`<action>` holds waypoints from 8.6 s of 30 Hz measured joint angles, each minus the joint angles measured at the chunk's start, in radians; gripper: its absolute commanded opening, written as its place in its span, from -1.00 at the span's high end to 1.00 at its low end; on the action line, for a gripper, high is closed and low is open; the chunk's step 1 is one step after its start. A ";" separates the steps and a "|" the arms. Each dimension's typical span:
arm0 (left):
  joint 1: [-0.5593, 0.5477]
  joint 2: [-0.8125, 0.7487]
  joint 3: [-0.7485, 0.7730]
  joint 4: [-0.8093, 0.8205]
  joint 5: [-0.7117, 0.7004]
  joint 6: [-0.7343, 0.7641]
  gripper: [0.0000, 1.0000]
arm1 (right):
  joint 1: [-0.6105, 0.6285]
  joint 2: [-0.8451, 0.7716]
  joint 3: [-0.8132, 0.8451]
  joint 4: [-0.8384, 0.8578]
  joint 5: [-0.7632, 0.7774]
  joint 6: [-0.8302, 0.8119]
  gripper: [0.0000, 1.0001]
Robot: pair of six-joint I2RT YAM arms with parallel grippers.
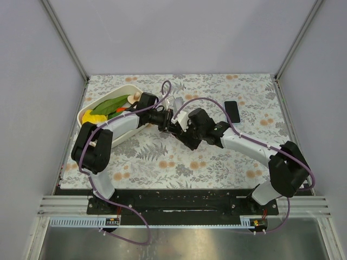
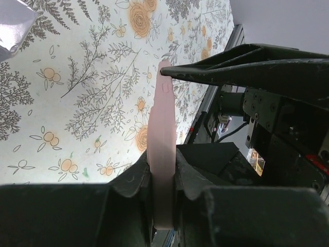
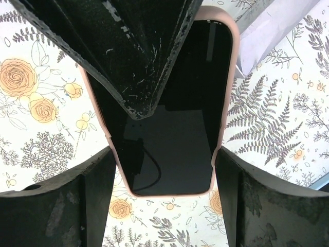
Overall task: Take the phone out of the phone case
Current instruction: Pick up the phone at the center of the board, then remove the phone case from the phone.
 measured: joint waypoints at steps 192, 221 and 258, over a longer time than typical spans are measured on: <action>0.009 -0.217 -0.080 0.087 0.277 -0.151 -0.54 | 0.017 -0.177 0.055 -0.304 -0.282 -0.122 1.00; 0.068 -0.380 0.140 -0.986 0.158 1.279 -0.13 | -0.018 -0.123 0.195 -0.410 -0.606 -0.137 1.00; -0.137 -0.538 0.000 -0.773 -0.067 1.234 1.00 | -0.097 0.004 0.294 -0.660 -0.867 -0.321 1.00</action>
